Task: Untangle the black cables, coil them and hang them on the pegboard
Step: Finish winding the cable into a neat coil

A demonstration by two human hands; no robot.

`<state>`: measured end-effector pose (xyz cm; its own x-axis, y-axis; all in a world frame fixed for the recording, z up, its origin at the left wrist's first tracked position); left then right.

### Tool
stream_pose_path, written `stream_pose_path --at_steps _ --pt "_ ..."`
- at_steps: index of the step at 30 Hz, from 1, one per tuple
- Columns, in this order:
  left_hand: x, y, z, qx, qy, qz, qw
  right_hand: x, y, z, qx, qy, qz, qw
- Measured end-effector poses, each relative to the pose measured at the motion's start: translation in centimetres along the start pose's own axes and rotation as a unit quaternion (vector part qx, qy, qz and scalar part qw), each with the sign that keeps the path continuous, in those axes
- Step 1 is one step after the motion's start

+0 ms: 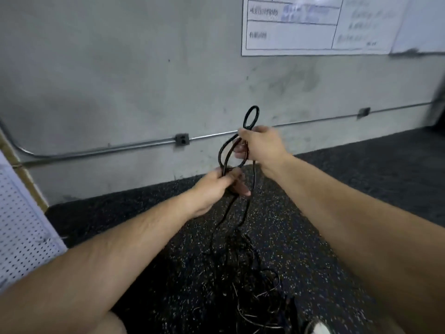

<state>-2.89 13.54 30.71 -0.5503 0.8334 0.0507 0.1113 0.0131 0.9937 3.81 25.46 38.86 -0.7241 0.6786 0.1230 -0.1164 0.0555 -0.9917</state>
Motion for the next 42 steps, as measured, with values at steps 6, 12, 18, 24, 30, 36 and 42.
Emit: stream_pose_path --at_steps 6,12,18,24,30,36,42 --pt "-0.5 8.4 2.1 0.142 0.144 0.104 0.974 -1.9 -11.4 -1.7 0.098 -0.031 -0.058 0.993" --pt "1.8 17.2 2.5 0.127 0.112 0.108 0.98 -3.1 -23.5 -1.4 0.113 -0.052 -0.155 0.98" --pt "3.0 20.4 4.4 0.071 -0.01 0.088 0.994 -3.2 -27.4 -2.0 0.078 -0.068 -0.162 0.981" --pt "3.2 17.0 3.5 0.044 0.058 0.05 0.996 -0.8 -22.7 -5.3 -0.041 0.0 -0.117 0.992" --pt "4.1 16.2 2.6 -0.02 0.069 0.006 0.997 -4.1 -5.2 -4.8 -0.157 -0.087 -0.021 0.984" --pt "6.3 15.9 3.1 -0.096 0.041 -0.028 0.994 -5.0 4.7 -0.4 -0.246 -0.225 0.01 0.943" --pt "6.6 11.8 0.6 0.087 0.081 -0.021 0.993 -2.4 5.8 0.1 -0.219 -0.166 -0.015 0.961"
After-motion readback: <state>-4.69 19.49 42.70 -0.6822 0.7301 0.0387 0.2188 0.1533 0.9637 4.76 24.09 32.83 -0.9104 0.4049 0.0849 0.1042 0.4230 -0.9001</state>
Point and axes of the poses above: each hand's wrist, its own x-axis towards the middle knuckle, its own z-axis out of the palm, y = z × x, the point moved 1 cm from there along x, towards the middle knuckle, and after that the axes turned 1 degree about -y, right-handed, at the moved point
